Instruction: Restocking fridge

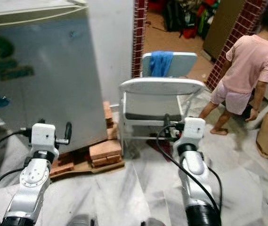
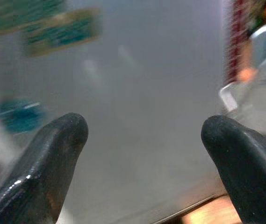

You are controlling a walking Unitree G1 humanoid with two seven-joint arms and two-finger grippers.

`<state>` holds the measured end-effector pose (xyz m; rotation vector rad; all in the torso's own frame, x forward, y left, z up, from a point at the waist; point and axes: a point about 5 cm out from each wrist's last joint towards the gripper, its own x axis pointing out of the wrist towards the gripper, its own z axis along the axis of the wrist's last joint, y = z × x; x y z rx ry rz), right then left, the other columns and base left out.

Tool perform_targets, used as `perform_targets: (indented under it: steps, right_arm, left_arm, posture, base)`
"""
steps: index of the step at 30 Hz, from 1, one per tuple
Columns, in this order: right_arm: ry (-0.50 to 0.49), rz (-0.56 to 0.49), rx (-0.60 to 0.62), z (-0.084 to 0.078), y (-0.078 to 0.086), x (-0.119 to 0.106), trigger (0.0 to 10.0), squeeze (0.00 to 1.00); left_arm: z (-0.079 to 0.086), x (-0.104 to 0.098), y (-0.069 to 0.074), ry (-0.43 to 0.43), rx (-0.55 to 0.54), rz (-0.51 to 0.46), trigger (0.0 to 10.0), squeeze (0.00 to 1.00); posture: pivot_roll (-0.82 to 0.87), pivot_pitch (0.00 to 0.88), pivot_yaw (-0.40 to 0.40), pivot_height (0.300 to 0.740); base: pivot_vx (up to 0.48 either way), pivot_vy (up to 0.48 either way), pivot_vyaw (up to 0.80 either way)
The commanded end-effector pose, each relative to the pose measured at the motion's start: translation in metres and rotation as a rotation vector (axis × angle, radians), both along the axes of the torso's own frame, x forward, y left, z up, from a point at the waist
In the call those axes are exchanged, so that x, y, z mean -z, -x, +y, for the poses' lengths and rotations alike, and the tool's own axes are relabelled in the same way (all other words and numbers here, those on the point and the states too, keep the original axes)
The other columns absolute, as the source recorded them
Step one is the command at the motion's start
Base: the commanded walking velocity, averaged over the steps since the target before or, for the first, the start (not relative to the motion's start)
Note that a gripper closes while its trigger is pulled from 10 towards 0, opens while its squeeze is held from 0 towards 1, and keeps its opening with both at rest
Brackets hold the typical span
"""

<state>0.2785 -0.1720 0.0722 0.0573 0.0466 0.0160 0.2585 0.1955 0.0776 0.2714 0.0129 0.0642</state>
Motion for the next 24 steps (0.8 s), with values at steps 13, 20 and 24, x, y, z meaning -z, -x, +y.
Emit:
perform_targets:
  steps: [13,20,24]
  right_arm:
    - [0.004,-0.018,-0.026,0.0,0.005,0.0,10.0,0.0]
    - [-0.007,-0.035,0.001,-0.003,-0.002,-0.006,10.0,0.0]
    - [-0.008,-0.041,-0.01,-0.002,-0.004,-0.006,10.0,0.0]
  left_arm:
    - [-0.006,0.005,0.003,0.043,0.052,0.007,10.0,0.0]
    - [-0.007,0.006,0.001,0.042,0.063,0.01,10.0,0.0]
    - [-0.008,0.005,-0.002,0.069,0.083,0.02,10.0,0.0]
  posture:
    - [0.06,0.038,-0.02,0.74]
    - [0.07,0.032,-0.018,0.74]
    - [0.06,0.034,-0.017,0.74]
  base:
    - [0.0,0.48,0.0]
    - [0.0,0.48,-0.34]
    - [0.0,0.48,-0.8]
